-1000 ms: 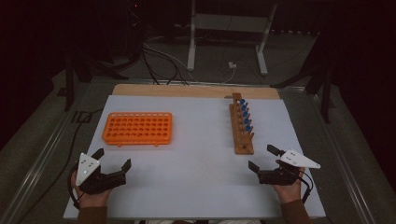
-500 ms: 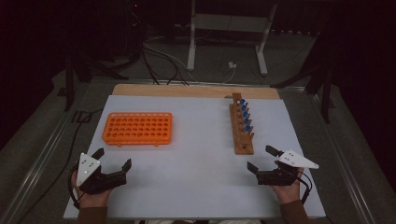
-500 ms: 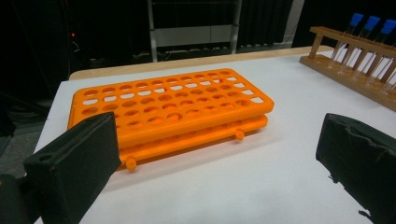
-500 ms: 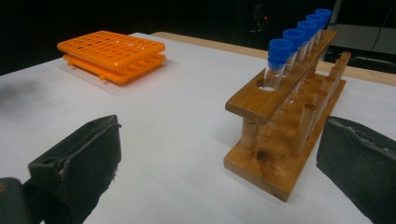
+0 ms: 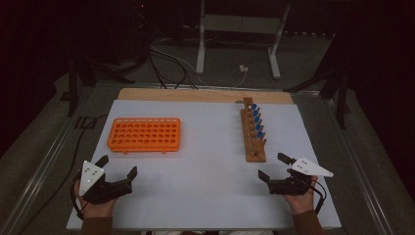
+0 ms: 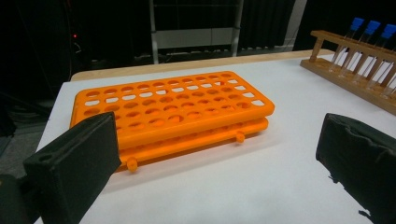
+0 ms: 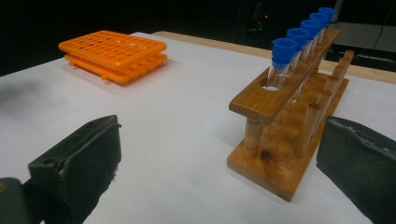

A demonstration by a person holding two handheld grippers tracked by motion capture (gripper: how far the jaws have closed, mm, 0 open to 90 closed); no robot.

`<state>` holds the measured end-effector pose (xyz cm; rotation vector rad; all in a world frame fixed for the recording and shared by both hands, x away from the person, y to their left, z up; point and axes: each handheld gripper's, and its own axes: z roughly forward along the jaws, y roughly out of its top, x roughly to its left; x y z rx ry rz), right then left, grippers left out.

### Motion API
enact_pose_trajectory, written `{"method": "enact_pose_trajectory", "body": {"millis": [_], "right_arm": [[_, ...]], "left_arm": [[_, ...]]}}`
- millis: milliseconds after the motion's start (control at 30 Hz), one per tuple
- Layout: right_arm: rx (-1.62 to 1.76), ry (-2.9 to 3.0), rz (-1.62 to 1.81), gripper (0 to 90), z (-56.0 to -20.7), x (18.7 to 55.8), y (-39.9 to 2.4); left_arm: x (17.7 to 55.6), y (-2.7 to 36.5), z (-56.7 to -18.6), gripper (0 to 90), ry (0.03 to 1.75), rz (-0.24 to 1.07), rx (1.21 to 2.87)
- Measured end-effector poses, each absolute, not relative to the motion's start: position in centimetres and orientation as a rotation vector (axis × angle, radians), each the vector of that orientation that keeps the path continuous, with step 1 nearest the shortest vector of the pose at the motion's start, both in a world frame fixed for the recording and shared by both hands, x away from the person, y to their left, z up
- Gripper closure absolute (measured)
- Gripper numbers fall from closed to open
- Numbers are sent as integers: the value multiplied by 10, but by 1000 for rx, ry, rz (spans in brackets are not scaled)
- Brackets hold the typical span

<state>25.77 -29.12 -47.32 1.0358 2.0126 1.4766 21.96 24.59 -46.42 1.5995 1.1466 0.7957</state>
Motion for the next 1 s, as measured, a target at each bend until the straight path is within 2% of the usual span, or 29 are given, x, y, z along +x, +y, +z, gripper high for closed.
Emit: {"method": "enact_pose_trajectory", "body": {"millis": [500,700,1000], "right_arm": [[1041,2005,1473,0,-472,258,-291],[1056,1983,1496,2,-462,262,-294],[1036,1996,1449,67,-453,276,-289]], "left_arm": [[220,246,-464,4,1153,794,1600],[221,246,-466,4,1166,789,1600],[222,245,-467,4,1170,791,1604]]}}
